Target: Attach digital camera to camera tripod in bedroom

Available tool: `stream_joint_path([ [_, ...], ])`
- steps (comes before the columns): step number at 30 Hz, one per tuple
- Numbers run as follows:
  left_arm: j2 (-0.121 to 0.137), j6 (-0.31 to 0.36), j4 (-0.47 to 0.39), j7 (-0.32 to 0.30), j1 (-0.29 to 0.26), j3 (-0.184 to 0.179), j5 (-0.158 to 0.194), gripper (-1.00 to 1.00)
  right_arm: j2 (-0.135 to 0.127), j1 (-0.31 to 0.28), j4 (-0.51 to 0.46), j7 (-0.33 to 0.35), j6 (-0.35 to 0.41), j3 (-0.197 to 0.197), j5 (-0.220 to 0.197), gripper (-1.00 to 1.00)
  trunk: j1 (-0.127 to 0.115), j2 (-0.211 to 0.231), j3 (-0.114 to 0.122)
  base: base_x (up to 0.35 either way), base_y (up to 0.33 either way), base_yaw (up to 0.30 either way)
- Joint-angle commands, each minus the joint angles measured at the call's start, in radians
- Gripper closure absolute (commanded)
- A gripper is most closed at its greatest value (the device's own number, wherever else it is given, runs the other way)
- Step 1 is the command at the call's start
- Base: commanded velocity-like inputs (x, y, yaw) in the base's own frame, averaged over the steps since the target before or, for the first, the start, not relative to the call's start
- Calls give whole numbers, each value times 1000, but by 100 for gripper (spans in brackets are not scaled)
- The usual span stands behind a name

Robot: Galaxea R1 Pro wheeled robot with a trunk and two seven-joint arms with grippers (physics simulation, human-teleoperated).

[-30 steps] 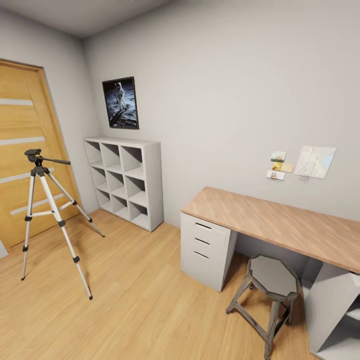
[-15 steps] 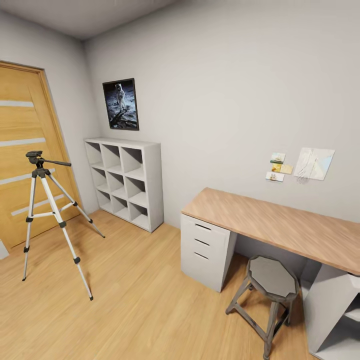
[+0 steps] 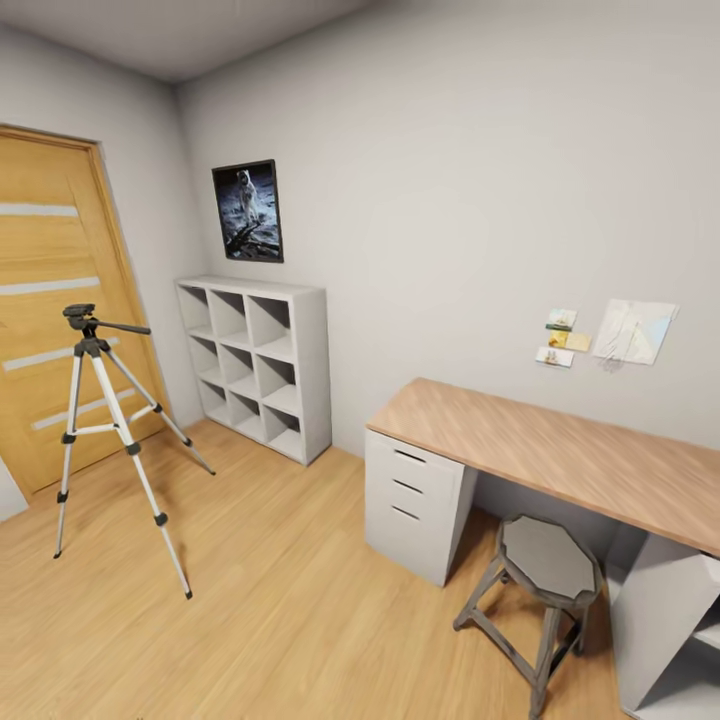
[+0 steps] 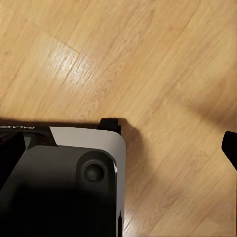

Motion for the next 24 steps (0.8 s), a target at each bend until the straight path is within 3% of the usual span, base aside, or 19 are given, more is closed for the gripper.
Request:
stream_joint_path([
  [1, 0, -3, 1, -3, -1, -9, 7, 100, -1, -1, 1, 3, 1, -5, 6, -100, -4, 6, 1, 0, 0, 223],
  [24, 0, -9, 1, -2, 0, -8, 7, 100, -1, -1, 1, 2, 2, -5, 12, -100, -92, 167, 74, 0, 0, 263],
])
